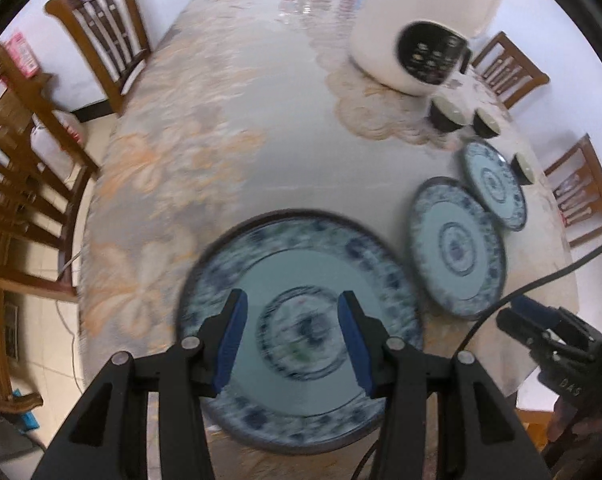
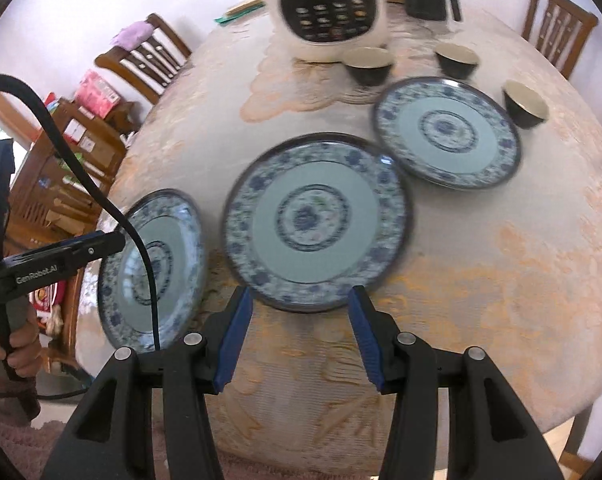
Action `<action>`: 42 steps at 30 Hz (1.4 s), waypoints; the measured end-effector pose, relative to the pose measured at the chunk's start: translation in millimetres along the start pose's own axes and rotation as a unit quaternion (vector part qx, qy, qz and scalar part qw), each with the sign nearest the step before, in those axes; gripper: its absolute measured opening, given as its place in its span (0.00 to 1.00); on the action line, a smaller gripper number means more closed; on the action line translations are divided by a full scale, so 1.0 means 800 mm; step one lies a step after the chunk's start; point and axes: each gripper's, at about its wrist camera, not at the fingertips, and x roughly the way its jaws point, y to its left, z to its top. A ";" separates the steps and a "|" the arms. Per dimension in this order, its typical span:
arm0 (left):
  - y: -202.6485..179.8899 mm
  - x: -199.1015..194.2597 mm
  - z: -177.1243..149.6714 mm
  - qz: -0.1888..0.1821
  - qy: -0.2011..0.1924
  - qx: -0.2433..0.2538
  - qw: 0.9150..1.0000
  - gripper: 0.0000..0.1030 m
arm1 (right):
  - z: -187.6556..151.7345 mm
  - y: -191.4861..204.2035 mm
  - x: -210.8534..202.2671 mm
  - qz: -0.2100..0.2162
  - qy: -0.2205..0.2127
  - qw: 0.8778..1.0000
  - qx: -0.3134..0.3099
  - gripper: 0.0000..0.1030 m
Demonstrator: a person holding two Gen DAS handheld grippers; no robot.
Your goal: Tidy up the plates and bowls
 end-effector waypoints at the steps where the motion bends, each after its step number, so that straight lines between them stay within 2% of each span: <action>1: -0.008 0.001 0.003 -0.002 0.000 0.005 1.000 0.48 | 0.000 -0.004 -0.001 -0.001 0.001 1.000 0.005 0.50; 8: -0.057 0.014 0.021 -0.007 0.004 0.040 0.999 0.48 | -0.004 -0.037 -0.007 -0.011 -0.003 0.999 0.035 0.50; 15: -0.093 0.034 0.043 -0.009 0.002 0.067 0.998 0.48 | 0.002 -0.062 0.001 -0.002 0.000 0.998 0.064 0.50; 30: -0.127 0.086 0.064 0.001 0.033 0.076 0.997 0.48 | 0.028 -0.066 0.035 0.008 0.019 0.999 0.036 0.50; 42: -0.139 0.112 0.068 0.008 0.050 0.065 0.997 0.48 | 0.040 -0.065 0.044 0.011 0.010 1.000 0.000 0.48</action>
